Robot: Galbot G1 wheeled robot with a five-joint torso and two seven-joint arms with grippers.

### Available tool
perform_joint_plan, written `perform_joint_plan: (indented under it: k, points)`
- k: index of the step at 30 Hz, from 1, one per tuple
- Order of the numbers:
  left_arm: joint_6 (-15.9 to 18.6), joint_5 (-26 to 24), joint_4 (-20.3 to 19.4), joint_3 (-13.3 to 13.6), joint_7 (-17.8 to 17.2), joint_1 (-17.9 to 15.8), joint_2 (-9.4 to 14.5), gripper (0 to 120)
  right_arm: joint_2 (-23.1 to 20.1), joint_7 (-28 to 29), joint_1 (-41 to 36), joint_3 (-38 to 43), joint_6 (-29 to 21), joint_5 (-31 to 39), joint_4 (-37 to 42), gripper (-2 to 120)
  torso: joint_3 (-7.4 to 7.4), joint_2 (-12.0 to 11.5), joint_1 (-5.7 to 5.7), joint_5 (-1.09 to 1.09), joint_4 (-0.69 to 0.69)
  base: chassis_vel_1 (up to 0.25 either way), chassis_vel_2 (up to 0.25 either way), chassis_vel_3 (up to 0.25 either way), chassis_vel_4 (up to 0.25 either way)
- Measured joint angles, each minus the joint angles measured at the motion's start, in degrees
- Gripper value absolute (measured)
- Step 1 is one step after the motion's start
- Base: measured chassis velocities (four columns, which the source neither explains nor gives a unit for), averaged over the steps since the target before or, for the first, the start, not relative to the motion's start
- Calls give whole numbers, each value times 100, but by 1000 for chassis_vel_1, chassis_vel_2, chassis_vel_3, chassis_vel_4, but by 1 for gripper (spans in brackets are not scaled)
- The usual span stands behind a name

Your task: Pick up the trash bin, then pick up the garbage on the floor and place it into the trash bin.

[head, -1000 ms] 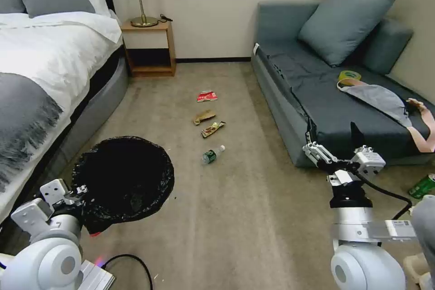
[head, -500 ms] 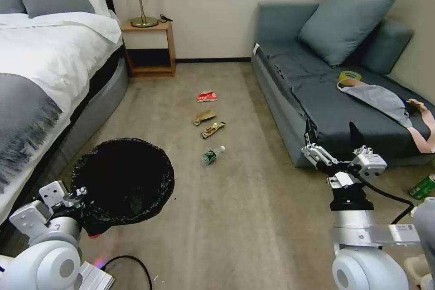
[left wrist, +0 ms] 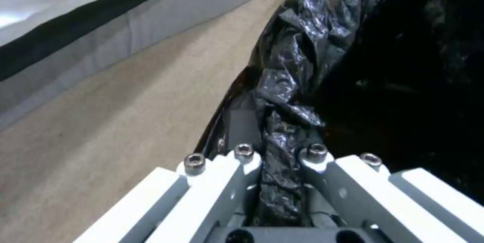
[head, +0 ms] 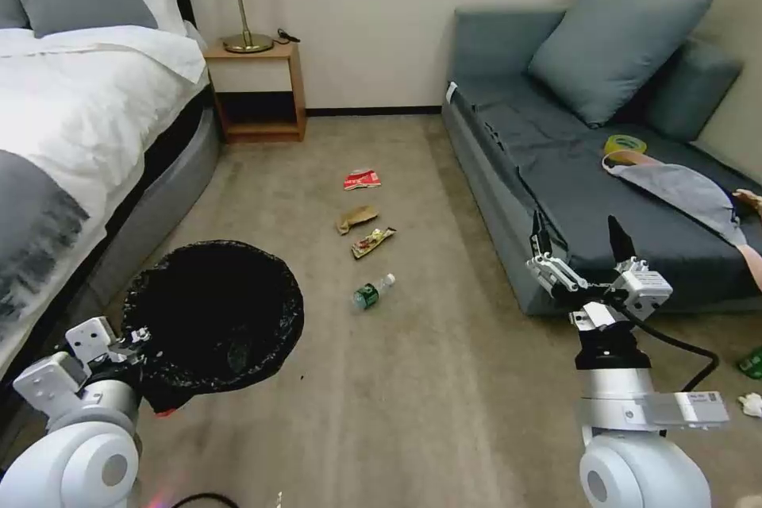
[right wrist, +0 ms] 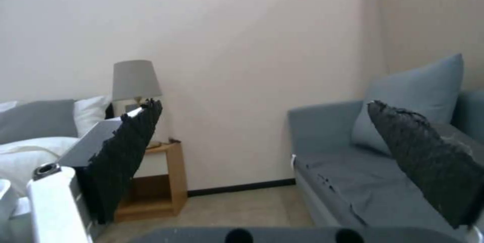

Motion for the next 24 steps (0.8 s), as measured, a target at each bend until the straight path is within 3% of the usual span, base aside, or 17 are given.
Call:
perform_joint_plan:
  k: [24]
  points:
    - [0,41,181,-85,0,-146,-1,3,-62,-28,162,-36,-24,-12,-214,100,0,0,0,0,0,-112,127,122,-121]
